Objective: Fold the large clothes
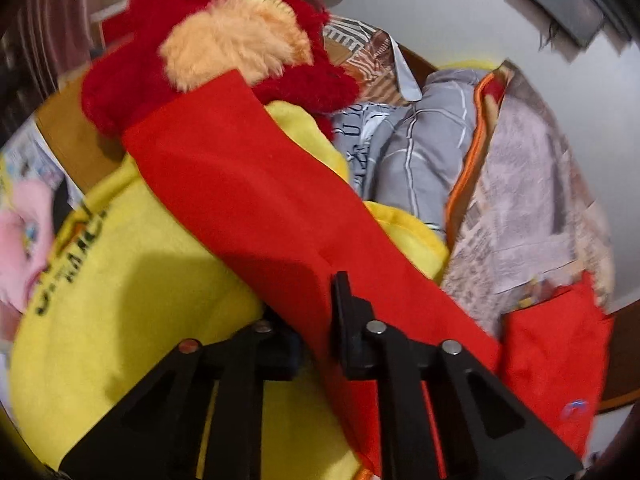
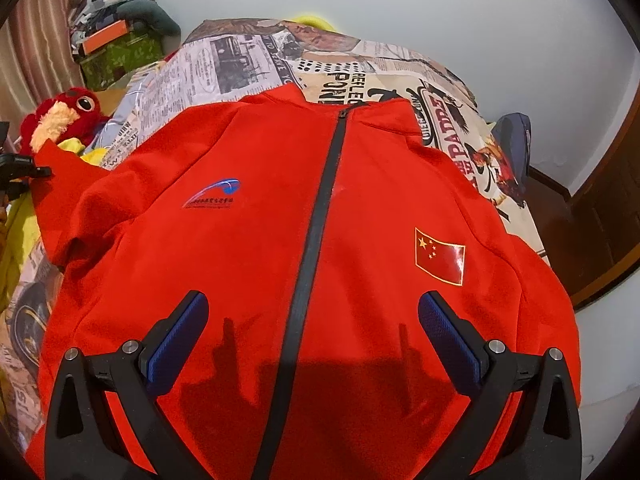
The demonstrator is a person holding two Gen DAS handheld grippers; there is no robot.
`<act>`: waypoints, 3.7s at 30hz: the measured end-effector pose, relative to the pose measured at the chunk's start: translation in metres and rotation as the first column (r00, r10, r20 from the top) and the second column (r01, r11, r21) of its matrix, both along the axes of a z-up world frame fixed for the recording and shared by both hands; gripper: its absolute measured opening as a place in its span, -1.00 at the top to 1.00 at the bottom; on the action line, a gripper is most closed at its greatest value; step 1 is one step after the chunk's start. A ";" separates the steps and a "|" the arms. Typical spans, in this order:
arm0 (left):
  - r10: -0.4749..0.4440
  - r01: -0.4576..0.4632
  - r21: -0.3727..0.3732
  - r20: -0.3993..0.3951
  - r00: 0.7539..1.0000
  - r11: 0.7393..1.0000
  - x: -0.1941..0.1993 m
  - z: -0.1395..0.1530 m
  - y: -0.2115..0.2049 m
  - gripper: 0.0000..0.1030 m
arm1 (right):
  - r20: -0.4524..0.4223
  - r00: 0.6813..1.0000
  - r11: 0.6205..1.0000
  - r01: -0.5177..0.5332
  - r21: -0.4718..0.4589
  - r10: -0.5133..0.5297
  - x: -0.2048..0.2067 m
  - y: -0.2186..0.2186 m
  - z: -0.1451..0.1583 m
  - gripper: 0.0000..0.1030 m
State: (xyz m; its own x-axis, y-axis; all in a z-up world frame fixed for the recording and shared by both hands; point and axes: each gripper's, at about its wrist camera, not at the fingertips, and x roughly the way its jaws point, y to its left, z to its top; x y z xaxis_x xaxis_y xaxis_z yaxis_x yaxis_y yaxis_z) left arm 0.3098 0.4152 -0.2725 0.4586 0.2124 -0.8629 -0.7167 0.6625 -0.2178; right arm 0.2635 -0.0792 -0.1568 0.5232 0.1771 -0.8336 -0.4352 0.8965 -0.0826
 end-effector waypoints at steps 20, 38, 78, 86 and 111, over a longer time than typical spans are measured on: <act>-0.334 0.260 0.300 0.231 0.914 0.918 0.028 0.187 -0.157 0.96 | 0.104 0.995 1.000 0.009 0.016 -0.011 -0.008 -0.029 0.037 -1.00; -0.694 0.653 0.241 0.183 0.696 0.718 0.083 0.169 -0.391 0.96 | 0.086 0.992 0.994 0.084 0.074 -0.090 -0.001 -0.091 0.045 -1.00; -0.626 0.642 0.196 -0.145 0.766 0.741 -0.027 0.066 -0.250 -0.10 | 0.081 0.978 0.980 -0.187 -0.062 0.191 -0.041 0.027 0.045 -0.99; -0.622 0.649 0.128 -0.201 0.757 0.750 -0.035 0.004 -0.224 -0.10 | 0.028 0.968 0.965 -0.246 -0.089 0.249 -0.036 0.071 0.006 -0.80; -0.580 0.584 0.108 -0.072 0.811 0.804 0.020 -0.020 -0.226 0.87 | -0.031 0.977 0.975 -0.212 -0.066 0.210 0.000 0.099 -0.019 0.74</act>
